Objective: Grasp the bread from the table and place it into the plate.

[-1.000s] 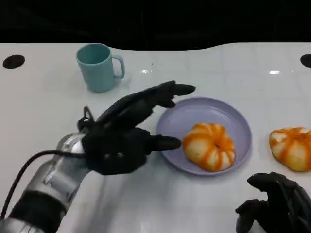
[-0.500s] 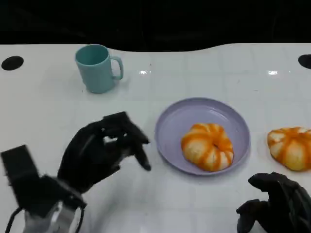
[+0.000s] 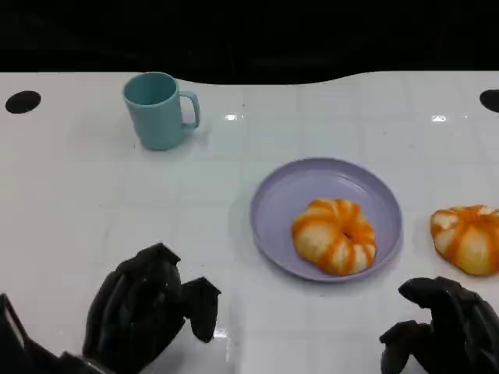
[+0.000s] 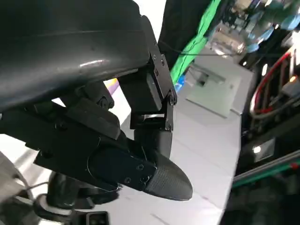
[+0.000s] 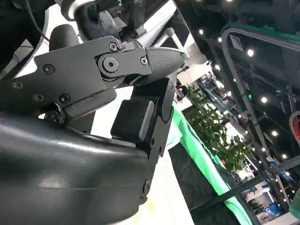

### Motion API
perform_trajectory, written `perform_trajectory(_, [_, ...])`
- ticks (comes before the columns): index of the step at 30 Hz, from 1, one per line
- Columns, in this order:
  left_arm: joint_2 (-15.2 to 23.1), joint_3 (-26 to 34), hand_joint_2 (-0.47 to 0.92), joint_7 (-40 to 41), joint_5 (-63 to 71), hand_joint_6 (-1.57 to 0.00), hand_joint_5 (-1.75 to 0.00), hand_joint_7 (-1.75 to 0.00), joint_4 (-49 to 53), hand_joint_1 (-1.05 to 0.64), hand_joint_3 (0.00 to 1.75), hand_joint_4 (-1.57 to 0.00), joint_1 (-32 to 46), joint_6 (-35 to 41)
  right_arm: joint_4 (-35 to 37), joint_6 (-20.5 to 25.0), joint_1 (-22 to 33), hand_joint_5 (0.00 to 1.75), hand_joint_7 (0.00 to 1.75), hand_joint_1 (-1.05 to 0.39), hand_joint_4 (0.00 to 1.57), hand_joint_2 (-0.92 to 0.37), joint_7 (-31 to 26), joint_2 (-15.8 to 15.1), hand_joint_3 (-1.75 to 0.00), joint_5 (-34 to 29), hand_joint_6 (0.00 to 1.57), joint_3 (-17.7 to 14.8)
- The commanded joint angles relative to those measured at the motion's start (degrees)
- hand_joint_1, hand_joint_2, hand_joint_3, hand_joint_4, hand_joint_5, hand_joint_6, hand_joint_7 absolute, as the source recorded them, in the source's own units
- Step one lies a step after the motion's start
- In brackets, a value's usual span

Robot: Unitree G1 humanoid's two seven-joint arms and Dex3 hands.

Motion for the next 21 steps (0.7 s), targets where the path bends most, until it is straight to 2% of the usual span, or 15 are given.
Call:
perform_trajectory(1, [-1.12,1.47,0.90,-1.34,-0.76,-1.20,-1.60,-1.29,-1.19,-0.98,0.00,-1.19,1.79,1.25,-0.42,-0.43,0.35,0.63,0.28,-0.59,1.57,-0.92,-0.04,-0.85,-0.36,0.22,1.57,-0.51])
perform_trajectory(7, [-1.70,2.94,0.92,-2.75,-0.40,-1.12,-1.68,-1.39,-0.60,-0.99,0.00,-1.12,1.99,1.50,-0.22,0.21,0.18,0.62,0.27,-0.60,1.57,-0.92,0.05,-0.83,-0.34,0.75,1.57,-0.57])
perform_trajectory(11, [-1.08,3.83,0.90,-3.29,-1.07,-1.14,-1.67,-1.39,0.11,-0.98,0.00,-1.13,1.37,4.19,-0.32,0.36,0.23,0.62,0.26,-0.60,1.57,-0.92,0.06,-0.88,-0.33,0.73,1.57,-0.44])
perform_trajectory(17, [-0.75,4.64,0.87,-3.56,-0.03,-1.20,-1.61,-1.29,0.43,-0.98,0.01,-1.18,0.74,5.29,-0.41,0.43,0.22,0.62,0.27,-0.59,1.57,-0.92,-0.14,-0.77,-0.32,0.61,1.57,-0.38])
perform_trajectory(21, [-1.03,4.84,0.88,-3.47,1.03,-1.16,-1.67,-1.39,0.65,-1.00,0.00,-1.14,0.61,4.59,0.07,-0.37,0.09,0.62,0.26,-0.59,1.57,-0.92,0.11,-0.53,-0.33,0.44,1.57,-0.45])
